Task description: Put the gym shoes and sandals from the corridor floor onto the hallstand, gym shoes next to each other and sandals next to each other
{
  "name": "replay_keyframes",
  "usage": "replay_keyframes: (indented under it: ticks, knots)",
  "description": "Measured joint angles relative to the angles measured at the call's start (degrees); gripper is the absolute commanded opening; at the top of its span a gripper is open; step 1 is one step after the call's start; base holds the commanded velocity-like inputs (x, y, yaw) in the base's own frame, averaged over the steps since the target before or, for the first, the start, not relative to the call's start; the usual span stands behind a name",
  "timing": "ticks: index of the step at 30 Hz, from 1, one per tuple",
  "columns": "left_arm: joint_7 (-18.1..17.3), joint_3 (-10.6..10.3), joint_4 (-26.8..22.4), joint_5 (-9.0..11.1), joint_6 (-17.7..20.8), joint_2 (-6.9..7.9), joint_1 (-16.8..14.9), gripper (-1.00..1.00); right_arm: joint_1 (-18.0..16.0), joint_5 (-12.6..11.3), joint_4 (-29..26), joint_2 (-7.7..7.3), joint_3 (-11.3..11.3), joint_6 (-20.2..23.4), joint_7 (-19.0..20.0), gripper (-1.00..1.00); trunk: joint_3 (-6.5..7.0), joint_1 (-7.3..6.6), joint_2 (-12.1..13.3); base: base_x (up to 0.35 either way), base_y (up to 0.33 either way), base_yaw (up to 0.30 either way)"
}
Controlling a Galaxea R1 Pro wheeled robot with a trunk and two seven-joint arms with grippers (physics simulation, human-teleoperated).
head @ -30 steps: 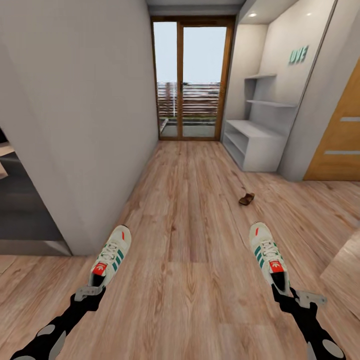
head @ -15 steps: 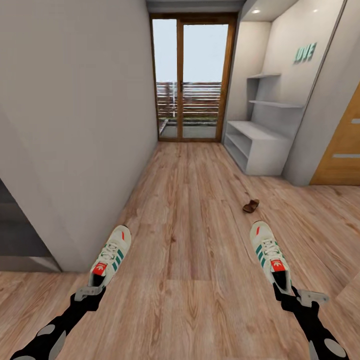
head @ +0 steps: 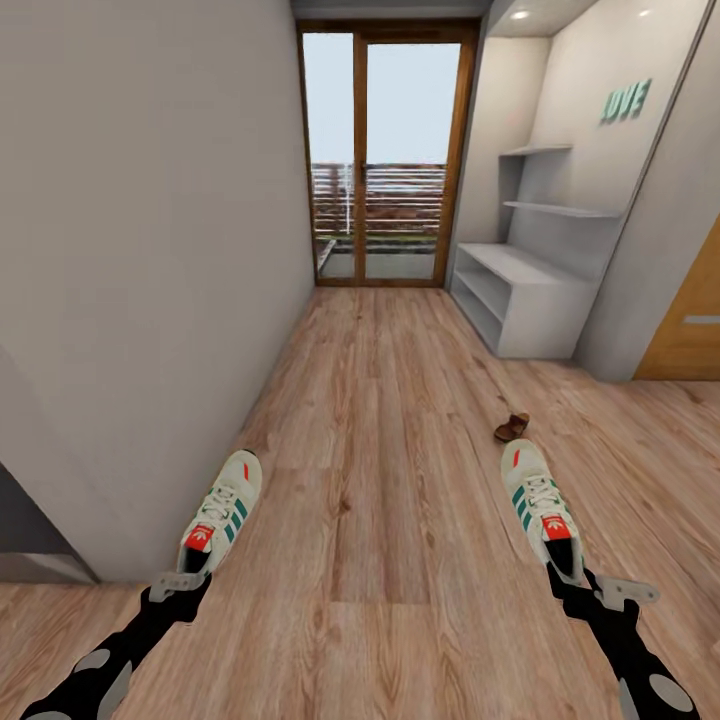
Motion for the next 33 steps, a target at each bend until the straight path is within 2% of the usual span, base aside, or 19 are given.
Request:
replay_keyframes:
  ticks: [33]
  knots:
    - [0.00,0.02,-0.04,0.01,0.00,0.07,0.00,-1.00,0.00,0.08,-0.09,0.00,-0.09,0.00,0.00,-1.00,0.00,0.00,0.00,0.341,0.000,0.000]
